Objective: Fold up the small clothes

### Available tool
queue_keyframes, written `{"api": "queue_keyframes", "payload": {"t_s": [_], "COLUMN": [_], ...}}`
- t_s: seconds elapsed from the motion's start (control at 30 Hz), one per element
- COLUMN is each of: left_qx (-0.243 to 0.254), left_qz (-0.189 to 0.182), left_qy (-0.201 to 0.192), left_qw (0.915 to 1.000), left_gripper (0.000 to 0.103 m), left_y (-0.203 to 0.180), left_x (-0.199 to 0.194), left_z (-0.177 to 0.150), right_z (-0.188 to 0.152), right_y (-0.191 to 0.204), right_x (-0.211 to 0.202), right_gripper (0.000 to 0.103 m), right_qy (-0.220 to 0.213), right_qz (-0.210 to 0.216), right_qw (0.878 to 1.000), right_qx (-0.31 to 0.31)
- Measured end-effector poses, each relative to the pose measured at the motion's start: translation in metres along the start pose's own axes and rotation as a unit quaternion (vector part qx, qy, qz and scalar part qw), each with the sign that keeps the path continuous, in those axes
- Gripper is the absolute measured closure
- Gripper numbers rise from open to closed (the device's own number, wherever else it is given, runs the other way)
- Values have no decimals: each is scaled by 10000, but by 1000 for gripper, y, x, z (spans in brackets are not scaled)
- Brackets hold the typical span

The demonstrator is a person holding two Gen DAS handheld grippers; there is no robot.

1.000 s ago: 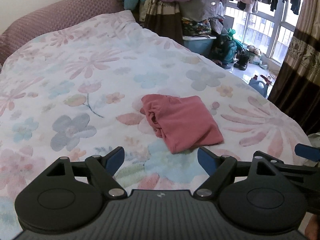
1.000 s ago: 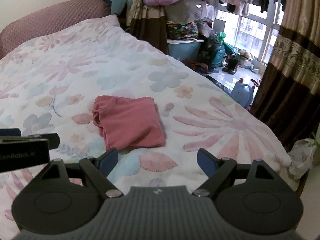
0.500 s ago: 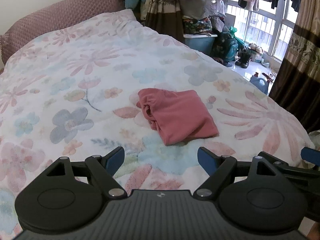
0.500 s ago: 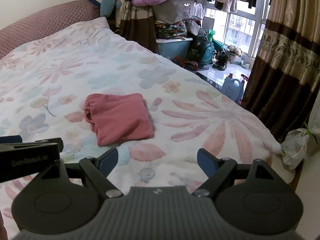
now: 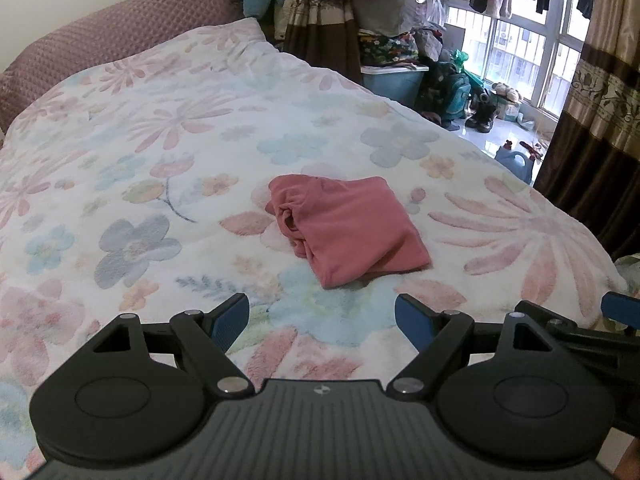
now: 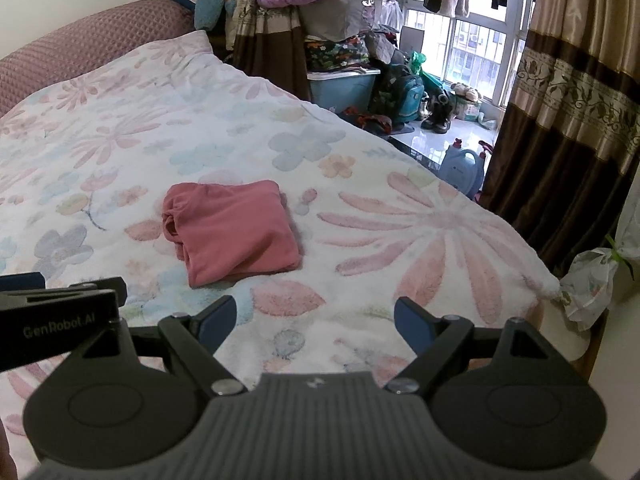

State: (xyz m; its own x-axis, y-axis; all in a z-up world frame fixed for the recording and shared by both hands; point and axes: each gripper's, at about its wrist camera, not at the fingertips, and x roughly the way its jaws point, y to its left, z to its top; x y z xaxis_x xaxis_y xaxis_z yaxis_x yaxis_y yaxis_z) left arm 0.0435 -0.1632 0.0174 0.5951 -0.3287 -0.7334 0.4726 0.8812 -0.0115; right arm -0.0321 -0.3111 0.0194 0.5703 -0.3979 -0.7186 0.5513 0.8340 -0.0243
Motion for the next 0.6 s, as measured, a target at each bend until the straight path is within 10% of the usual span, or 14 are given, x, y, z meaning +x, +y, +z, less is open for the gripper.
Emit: {"api": "queue_keyframes", "payload": {"t_s": [0.6], "left_qx": [17], "left_qz": [-60], "left_qy": [-24], "left_qw": [10000], "left_gripper": [6], "left_y": [0], "left_x": [-1], "left_z": [0], "right_z": [-1], "right_y": [-1], "right_x": [-2], "right_gripper": [21], "right_qy": [-31], "right_qz": [-47], "right_qw": [10000], "right_qx": [16]}}
